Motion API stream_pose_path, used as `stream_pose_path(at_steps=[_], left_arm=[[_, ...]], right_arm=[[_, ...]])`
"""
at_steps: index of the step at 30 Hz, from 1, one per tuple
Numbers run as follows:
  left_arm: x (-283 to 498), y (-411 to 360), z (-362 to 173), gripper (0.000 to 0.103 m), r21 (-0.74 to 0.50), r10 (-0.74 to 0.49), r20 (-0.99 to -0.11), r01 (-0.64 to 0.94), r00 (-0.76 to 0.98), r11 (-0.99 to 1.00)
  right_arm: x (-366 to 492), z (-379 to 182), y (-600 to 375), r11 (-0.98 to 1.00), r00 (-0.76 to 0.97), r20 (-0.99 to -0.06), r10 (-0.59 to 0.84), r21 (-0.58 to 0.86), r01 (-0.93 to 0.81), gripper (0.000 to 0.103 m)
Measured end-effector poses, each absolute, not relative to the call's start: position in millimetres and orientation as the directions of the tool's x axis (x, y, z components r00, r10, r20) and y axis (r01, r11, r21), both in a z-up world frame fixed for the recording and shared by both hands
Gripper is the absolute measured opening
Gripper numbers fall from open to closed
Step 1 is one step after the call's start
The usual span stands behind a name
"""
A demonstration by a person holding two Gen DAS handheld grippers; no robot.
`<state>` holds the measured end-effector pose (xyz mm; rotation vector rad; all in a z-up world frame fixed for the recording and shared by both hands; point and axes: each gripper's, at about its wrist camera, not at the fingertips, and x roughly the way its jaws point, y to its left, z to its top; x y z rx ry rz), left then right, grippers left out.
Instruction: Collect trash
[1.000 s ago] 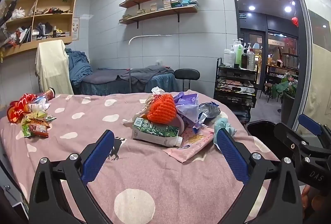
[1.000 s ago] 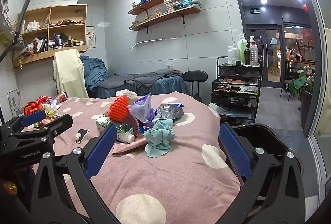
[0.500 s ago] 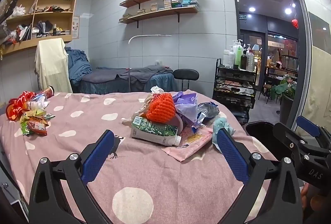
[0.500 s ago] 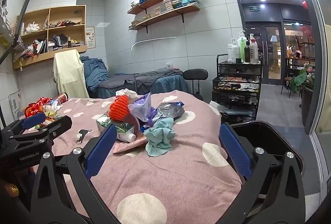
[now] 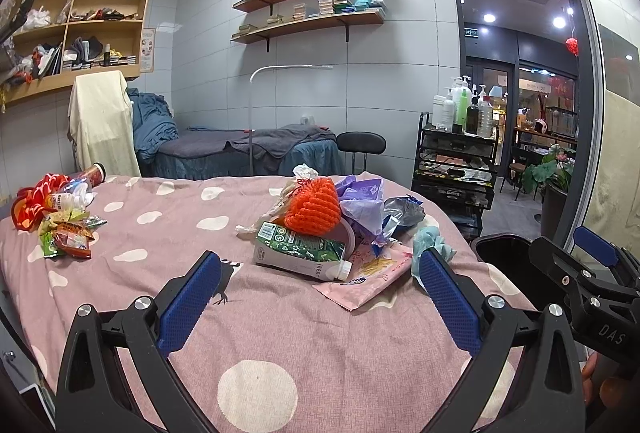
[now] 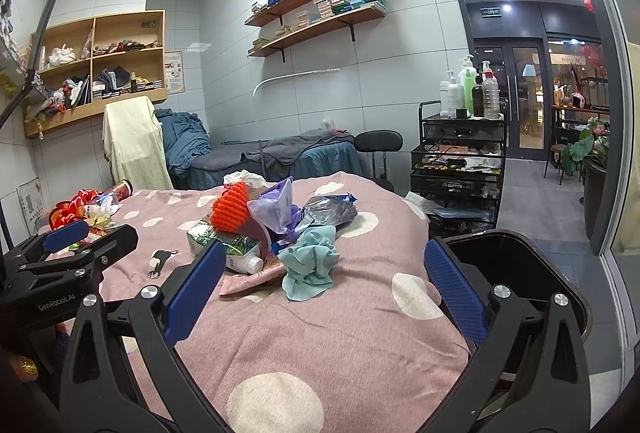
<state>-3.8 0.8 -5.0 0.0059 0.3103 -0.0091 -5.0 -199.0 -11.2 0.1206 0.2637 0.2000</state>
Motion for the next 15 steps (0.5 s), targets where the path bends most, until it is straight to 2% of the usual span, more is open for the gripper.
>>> stream_pose_path(at_steps=[15], left_arm=[[-1.1,4.2,-7.2,0.098,-0.008,-0.008,-0.329,0.006,0.944,1.0]], right_arm=[[-1.7,-13.3,-199.3,0.971,0.942,-0.257,0.216,0.154,-0.181,0.098]])
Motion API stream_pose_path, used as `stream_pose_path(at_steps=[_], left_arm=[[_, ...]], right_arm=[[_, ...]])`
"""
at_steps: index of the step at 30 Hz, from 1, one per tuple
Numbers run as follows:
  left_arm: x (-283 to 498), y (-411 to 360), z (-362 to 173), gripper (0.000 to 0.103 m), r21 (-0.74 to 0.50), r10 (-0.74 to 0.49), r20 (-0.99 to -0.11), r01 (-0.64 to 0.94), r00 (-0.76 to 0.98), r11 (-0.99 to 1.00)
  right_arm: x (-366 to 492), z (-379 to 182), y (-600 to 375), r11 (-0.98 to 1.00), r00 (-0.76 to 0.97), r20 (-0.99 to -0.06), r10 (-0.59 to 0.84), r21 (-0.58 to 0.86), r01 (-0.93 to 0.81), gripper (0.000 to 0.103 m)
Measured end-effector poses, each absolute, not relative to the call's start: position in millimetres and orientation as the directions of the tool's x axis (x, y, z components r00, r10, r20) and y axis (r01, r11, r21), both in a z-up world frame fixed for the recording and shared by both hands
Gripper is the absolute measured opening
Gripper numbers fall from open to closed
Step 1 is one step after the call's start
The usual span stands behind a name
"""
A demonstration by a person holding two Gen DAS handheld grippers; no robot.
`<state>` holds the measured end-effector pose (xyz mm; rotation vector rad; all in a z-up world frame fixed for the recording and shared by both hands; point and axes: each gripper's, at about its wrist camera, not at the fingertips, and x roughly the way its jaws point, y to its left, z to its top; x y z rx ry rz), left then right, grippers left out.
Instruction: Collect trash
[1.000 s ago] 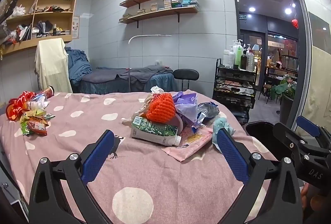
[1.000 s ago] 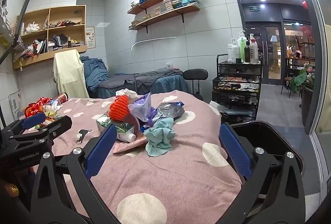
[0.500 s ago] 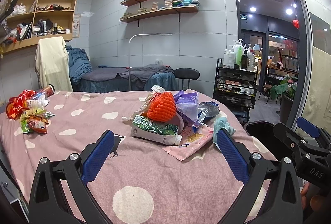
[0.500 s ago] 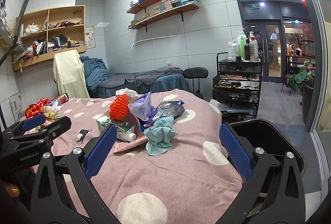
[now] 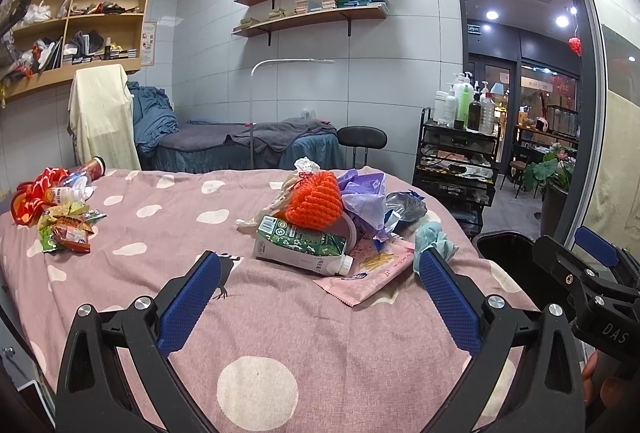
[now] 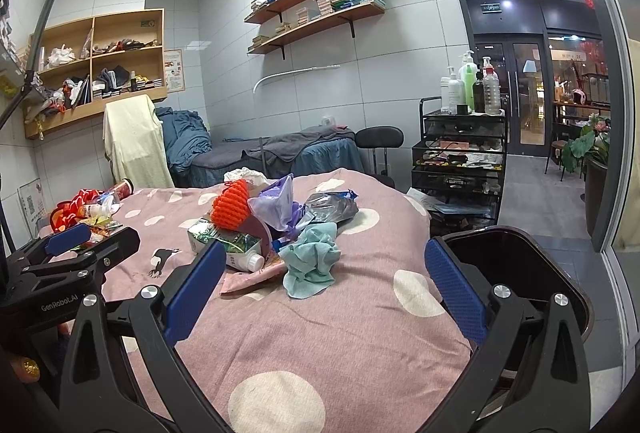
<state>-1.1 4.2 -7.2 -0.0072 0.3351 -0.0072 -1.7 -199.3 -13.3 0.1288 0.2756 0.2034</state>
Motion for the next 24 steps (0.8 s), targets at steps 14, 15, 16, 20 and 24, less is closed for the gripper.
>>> stream_pose_path(at_steps=[14,15,16,20,24], left_arm=[[0.2,5.6,-7.6,0.098,-0.012,-0.008,-0.344,0.004,0.939,1.0],[0.3,5.4,-7.7,0.098,-0.012,-0.007,-0.344,0.003,0.939,1.0],[0.1,5.7,-7.6,0.098,-0.012,-0.006,-0.343,0.002,0.939,1.0],[0.4,5.8,-8.1,0.098,-0.012,-0.005,-0.343,0.0,0.939,1.0],[0.4,6.1,-8.7,0.098,-0.015,-0.002,-0.341,-0.003,0.94,1.0]], right_arm=[[-1.8,-15.2,-198.6,0.971,0.94,-0.264,0.217,0.157,-0.18,0.098],[-1.3,-15.6,-198.9,0.971,0.94,-0.265,0.217,0.157,-0.18,0.098],[-1.6,-15.5,-198.9,0.971,0.939,-0.265,0.218,0.158,-0.18,0.098],[-1.5,-15.9,-198.5,0.971,0.939,-0.266,0.218,0.158,-0.181,0.098],[-1.4,-15.8,-198.7,0.97,0.939,-0.266,0.218,0.162,-0.18,0.098]])
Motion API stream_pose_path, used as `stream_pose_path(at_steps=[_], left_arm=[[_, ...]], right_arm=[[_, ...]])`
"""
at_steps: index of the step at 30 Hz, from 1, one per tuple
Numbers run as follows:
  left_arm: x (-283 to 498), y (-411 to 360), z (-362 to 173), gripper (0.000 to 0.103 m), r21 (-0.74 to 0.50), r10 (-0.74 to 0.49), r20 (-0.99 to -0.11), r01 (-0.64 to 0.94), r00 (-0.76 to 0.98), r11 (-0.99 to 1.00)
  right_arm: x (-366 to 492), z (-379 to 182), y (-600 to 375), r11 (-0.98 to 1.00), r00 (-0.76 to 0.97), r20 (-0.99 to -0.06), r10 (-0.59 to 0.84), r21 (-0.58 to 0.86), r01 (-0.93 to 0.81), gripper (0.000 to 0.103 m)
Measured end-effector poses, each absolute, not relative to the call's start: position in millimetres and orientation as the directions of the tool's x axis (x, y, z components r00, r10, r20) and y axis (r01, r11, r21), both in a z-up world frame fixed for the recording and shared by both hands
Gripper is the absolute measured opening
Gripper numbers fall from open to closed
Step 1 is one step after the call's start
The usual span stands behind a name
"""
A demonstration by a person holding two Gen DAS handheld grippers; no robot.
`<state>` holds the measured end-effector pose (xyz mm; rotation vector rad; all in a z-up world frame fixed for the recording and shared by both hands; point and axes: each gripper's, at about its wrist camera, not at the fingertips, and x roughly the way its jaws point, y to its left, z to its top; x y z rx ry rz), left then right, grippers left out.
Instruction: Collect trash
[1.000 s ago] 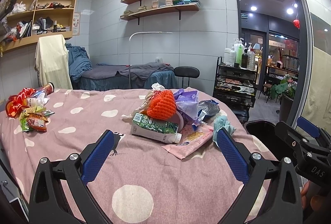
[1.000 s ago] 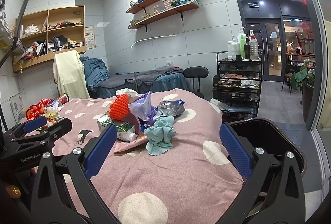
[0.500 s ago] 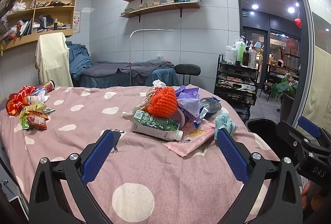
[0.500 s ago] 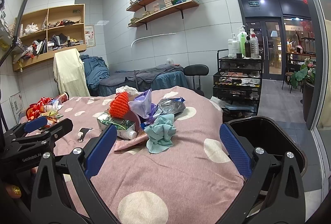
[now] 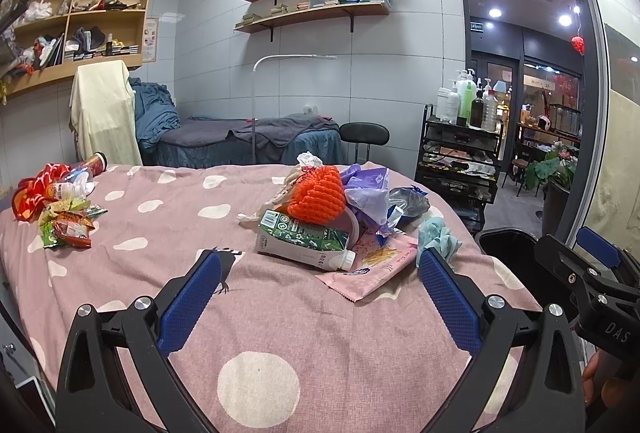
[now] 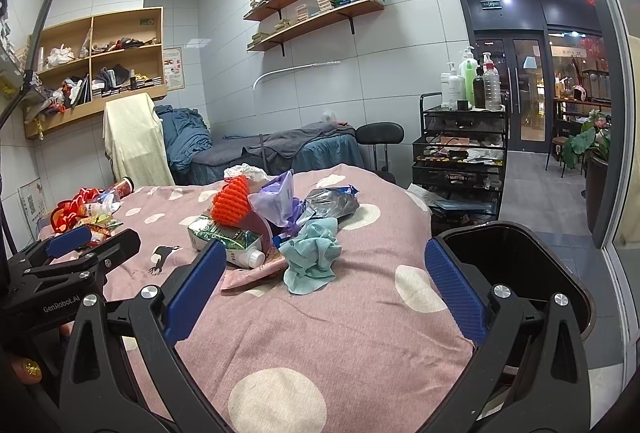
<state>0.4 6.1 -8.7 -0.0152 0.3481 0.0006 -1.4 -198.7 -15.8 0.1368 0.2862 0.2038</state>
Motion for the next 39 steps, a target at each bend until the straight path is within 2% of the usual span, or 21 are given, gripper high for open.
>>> stream_pose_path(at_steps=[24,30,35,39], left_arm=[[7,9,-13,0.098,-0.017,-0.005,-0.374,-0.002,0.927,1.0],[36,14,-33,0.098,0.056,0.007,-0.522,0.026,0.853,0.998],[54,24,-43,0.098,0.025,-0.06,-0.601,0.093,0.797,0.995],[75,17,-48,0.098,0.044,-0.107,-0.657,0.179,0.746,0.983]], right_arm=[[8,-20,-197,0.97,0.925,-0.305,0.225,0.159,-0.184,0.098],[40,-29,-193,0.966,0.86,-0.442,0.255,0.146,-0.212,0.098],[77,-41,-188,0.968,0.799,-0.546,0.251,0.131,-0.215,0.098],[110,-51,-188,0.954,0.726,-0.619,0.3,0.187,-0.235,0.098]])
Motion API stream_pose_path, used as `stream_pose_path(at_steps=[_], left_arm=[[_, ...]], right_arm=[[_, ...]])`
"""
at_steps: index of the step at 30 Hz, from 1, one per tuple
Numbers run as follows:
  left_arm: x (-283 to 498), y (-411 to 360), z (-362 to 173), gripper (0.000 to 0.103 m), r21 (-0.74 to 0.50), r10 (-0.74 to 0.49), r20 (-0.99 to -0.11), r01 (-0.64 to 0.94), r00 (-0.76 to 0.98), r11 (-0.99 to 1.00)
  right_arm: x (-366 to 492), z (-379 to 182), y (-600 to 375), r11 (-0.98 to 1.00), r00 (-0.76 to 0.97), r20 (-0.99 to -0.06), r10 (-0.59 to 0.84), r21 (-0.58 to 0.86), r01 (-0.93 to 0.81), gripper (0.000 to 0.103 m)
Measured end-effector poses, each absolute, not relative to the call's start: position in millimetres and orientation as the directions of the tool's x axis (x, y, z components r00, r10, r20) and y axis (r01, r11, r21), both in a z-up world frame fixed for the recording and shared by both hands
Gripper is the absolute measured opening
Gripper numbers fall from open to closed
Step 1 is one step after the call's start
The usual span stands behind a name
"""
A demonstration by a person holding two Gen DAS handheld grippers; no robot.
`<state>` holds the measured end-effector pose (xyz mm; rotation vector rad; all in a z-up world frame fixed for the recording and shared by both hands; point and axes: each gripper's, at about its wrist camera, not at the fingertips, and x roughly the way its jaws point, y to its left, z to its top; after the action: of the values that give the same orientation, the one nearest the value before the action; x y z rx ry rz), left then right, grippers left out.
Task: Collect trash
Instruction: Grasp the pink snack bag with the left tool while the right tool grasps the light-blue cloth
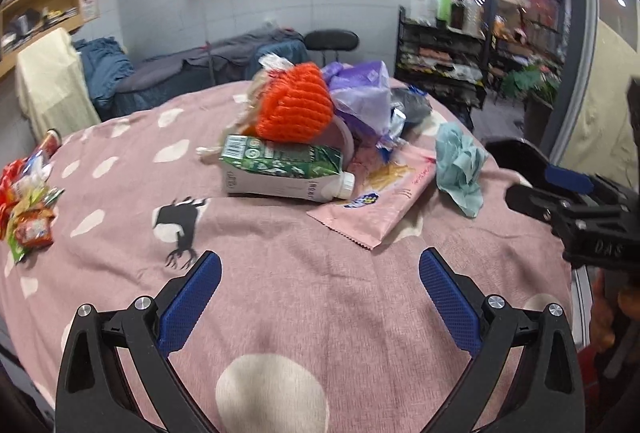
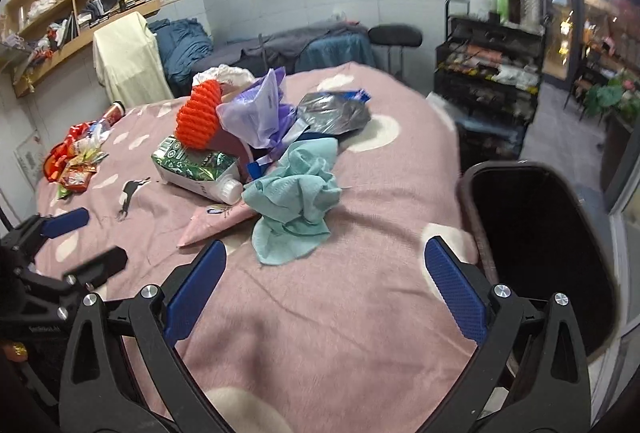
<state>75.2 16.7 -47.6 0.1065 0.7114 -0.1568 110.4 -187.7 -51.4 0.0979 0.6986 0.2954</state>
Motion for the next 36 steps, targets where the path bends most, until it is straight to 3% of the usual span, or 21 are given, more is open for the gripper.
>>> stream_pose_path(at_steps=[7,9,12,14,17,22,26,29,36], left_arm=[[112,9,-59,0.087,0.002,-0.17,-0.747,0.258,0.643,0.966],[120,6,-62,0.086,-0.009,-0.186,-0.768,0.28,0.613,0.96],[129,-1,-67,0.082,0.003,-0.182,-0.793,0.303,0.581,0.953],[134,-7,-68,0.081,0.017,-0.176,-0.803,0.317,0.57,0.948],[146,-17,-71,0.073,0.019,-0.177,-0.825,0.34,0.537,0.94],[170,-37,-78,0.058,0.04,-0.163,-0.855,0.376,0.492,0.926],[178,-46,-80,0.033,0.038,-0.162,-0.861,0.379,0.483,0.925],[173,-48,-72,0.021,0.039,-0.166,-0.845,0.369,0.508,0.929],[151,-30,-49,0.009,-0.08,-0.266,-0.803,0.347,0.533,0.935]], right_arm=[[155,-58,-167,0.932,0.63,-0.69,0.355,0.211,-0.294,0.098],[164,-61,-160,0.936,0.624,-0.704,0.339,0.189,-0.295,0.092],[171,-65,-157,0.94,0.616,-0.719,0.322,0.168,-0.295,0.072],[173,-66,-160,0.941,0.615,-0.72,0.321,0.17,-0.292,0.049],[172,-64,-170,0.937,0.627,-0.701,0.34,0.2,-0.285,0.037],[166,-55,-192,0.937,0.665,-0.66,0.348,0.243,-0.25,0.037],[157,-50,-206,0.939,0.694,-0.634,0.342,0.258,-0.227,0.037],[153,-50,-219,0.937,0.709,-0.616,0.342,0.277,-0.212,0.037],[145,-52,-246,0.929,0.737,-0.584,0.34,0.328,-0.169,0.037]])
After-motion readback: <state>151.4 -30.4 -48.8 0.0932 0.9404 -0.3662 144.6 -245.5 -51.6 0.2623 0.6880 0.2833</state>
